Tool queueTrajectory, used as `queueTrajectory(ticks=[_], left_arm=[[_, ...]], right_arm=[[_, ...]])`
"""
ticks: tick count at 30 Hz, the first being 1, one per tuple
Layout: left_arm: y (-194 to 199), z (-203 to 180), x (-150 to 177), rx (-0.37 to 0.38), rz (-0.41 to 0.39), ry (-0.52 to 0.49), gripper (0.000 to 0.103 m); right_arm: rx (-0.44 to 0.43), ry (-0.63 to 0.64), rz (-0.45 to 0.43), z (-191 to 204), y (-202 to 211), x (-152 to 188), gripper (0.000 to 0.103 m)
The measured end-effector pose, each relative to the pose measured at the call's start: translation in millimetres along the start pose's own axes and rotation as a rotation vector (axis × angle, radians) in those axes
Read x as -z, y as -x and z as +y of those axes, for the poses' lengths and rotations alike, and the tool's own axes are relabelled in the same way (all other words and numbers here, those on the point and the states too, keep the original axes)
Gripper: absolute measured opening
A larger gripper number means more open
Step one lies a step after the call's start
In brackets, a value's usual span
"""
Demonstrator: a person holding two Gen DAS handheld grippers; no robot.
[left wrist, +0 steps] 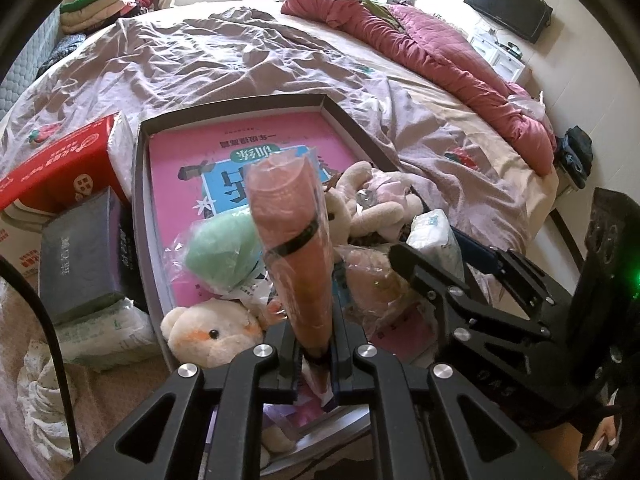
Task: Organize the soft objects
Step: 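Lower the pink packet into the tray with the left tool while the right tool lowers the tissue pack, then open the left tool to release the pink packet while the right tool releases the tissue pack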
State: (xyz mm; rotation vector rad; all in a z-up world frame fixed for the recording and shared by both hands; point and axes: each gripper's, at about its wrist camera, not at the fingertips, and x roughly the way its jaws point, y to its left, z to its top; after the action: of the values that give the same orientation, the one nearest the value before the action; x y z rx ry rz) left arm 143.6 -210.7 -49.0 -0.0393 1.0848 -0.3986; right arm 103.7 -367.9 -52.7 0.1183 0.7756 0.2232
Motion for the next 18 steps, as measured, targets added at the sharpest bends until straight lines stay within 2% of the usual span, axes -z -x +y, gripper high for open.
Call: queueTrajectory(ticks=[4, 9, 16, 18], left_arm=[[-0.2, -0.1, -1.4, -0.006, 0.0, -0.001, 0.013], [-0.9, -2.1, -1.1, -0.001, 0.006, -0.009, 0.024], [1.2, -6.5, 0.8, -0.018, 0.004, -0.029, 0.027], [3.5, -7.5, 0.9, -0.024, 0.0, -0.036, 0.032]], right_arm=[[0.005, -0.008, -0.003, -2.3, 1.5, 0.3, 0.066], [0.023, -0.018, -0.005, -5.9, 5.1, 0.9, 0.066], [0.028, -0.03, -0.012, -6.8, 8.1, 2.5, 0.069], [0.03, -0.023, -0.016, -5.3, 9.5, 1.9, 0.071]])
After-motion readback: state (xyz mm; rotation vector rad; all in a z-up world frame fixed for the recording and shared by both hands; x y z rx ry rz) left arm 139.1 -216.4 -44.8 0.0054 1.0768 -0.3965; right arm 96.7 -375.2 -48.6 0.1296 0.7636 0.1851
